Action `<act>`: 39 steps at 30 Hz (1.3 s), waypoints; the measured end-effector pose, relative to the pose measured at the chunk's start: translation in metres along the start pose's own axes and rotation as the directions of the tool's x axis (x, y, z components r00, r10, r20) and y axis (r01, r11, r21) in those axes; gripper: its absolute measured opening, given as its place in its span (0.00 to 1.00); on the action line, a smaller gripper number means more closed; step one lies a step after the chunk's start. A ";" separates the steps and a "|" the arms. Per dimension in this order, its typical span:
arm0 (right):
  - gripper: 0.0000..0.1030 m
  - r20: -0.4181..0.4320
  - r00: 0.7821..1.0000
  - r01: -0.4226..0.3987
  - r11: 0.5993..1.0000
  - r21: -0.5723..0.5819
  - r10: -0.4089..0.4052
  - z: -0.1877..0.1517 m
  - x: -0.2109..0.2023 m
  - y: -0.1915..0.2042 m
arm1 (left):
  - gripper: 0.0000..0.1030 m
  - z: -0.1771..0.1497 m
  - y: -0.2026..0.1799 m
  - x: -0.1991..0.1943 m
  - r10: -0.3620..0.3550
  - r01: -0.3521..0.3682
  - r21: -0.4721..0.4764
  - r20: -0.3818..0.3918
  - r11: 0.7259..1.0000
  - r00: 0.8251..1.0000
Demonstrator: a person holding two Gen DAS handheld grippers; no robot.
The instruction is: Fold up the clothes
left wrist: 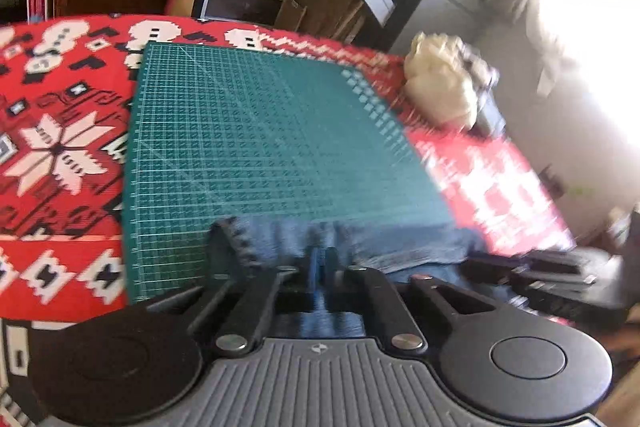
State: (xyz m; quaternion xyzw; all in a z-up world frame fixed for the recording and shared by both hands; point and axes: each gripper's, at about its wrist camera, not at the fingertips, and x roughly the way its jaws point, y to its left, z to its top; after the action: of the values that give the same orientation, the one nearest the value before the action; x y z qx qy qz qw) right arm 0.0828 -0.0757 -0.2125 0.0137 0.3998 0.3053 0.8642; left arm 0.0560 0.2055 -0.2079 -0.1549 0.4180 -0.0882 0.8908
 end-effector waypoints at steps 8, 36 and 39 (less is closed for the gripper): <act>0.10 -0.017 1.000 -0.012 1.000 0.014 0.012 -0.001 -0.004 -0.008 | 0.03 -0.006 0.019 -0.012 -0.017 0.019 -0.079 0.028 0.997 0.999; 0.06 0.016 0.998 0.055 0.990 0.133 -0.057 -0.002 -0.002 -0.034 | 0.03 0.003 0.017 -0.004 0.095 -0.088 -0.071 0.110 0.994 0.989; 0.09 0.029 0.997 0.069 0.990 0.126 -0.073 0.003 -0.010 -0.032 | 0.02 0.003 0.012 -0.008 0.113 -0.106 -0.066 0.117 0.992 0.987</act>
State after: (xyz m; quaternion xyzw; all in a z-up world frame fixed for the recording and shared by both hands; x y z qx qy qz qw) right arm 0.0961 -0.1059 -0.2127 0.0585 0.4039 0.2484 0.8785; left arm 0.0538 0.2199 -0.2043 -0.1632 0.3737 -0.0171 0.9129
